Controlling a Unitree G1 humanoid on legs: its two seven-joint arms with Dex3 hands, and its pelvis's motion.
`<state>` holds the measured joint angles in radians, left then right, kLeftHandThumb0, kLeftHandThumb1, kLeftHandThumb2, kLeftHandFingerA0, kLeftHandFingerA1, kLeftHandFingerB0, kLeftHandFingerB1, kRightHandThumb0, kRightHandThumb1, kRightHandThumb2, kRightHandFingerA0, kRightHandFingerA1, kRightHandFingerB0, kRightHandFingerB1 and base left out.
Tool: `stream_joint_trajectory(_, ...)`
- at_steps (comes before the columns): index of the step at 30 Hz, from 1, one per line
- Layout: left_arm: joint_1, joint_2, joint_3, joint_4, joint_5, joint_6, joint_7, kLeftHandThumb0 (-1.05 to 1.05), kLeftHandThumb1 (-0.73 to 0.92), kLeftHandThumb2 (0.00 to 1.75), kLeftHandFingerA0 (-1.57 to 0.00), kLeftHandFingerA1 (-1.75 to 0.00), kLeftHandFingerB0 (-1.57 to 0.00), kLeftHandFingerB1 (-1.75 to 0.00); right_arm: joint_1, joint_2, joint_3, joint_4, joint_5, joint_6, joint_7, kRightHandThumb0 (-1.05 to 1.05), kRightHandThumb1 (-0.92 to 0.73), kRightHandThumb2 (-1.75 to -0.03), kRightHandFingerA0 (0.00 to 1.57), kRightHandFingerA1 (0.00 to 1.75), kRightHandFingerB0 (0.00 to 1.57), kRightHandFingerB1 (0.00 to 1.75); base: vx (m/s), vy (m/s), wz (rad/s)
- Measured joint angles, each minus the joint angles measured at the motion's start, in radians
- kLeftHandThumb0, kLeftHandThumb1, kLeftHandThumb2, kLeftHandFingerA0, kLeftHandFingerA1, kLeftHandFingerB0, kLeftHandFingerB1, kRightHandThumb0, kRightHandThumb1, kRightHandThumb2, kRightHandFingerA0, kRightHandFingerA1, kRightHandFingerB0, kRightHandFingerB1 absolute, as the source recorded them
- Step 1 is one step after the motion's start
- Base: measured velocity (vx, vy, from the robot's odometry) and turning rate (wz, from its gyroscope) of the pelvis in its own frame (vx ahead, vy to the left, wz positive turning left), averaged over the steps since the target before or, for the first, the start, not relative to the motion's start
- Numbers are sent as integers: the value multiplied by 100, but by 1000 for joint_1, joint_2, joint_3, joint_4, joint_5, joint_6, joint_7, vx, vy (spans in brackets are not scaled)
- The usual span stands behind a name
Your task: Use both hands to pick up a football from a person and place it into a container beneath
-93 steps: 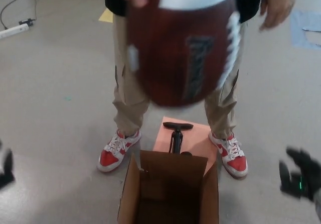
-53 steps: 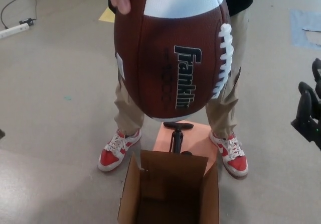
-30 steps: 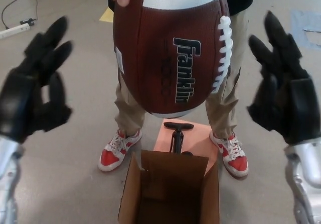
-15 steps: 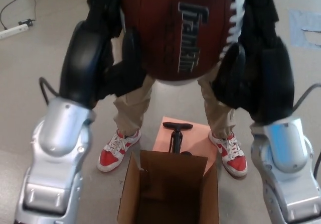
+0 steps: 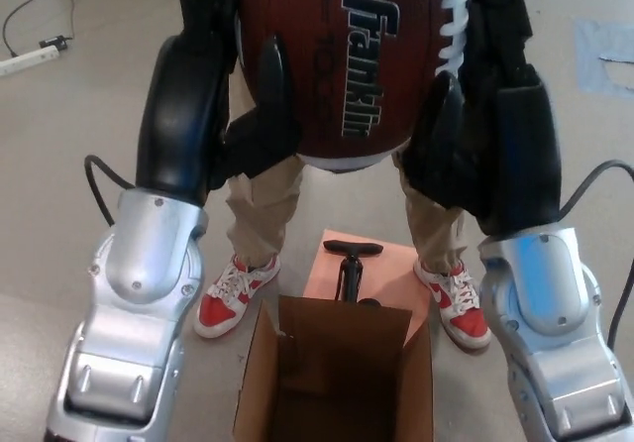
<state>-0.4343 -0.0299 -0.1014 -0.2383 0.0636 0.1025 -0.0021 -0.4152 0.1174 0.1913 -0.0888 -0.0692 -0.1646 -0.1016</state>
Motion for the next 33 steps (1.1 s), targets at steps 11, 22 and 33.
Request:
stream_joint_trajectory(11,-51,3,-1,290,-20,-8,-17,-77,88,119,0,-16,0,-16,-25,-10,-22,244,8,-7,1,-73,-92,-92,0,0,0,5,0,0,0)
stream_joint_trajectory(22,-186,6,-1,687,-32,-66,-73,-82,92,121,0,-10,0,-10,-130,-19,-83,599,29,-58,27,-85,-88,-110,0,0,0,5,0,0,0)
stream_joint_trajectory(33,-336,9,23,1052,-42,-158,-147,-71,92,90,0,0,0,-3,-267,-22,-162,939,47,-146,64,-77,-92,-90,0,0,0,10,0,0,0)
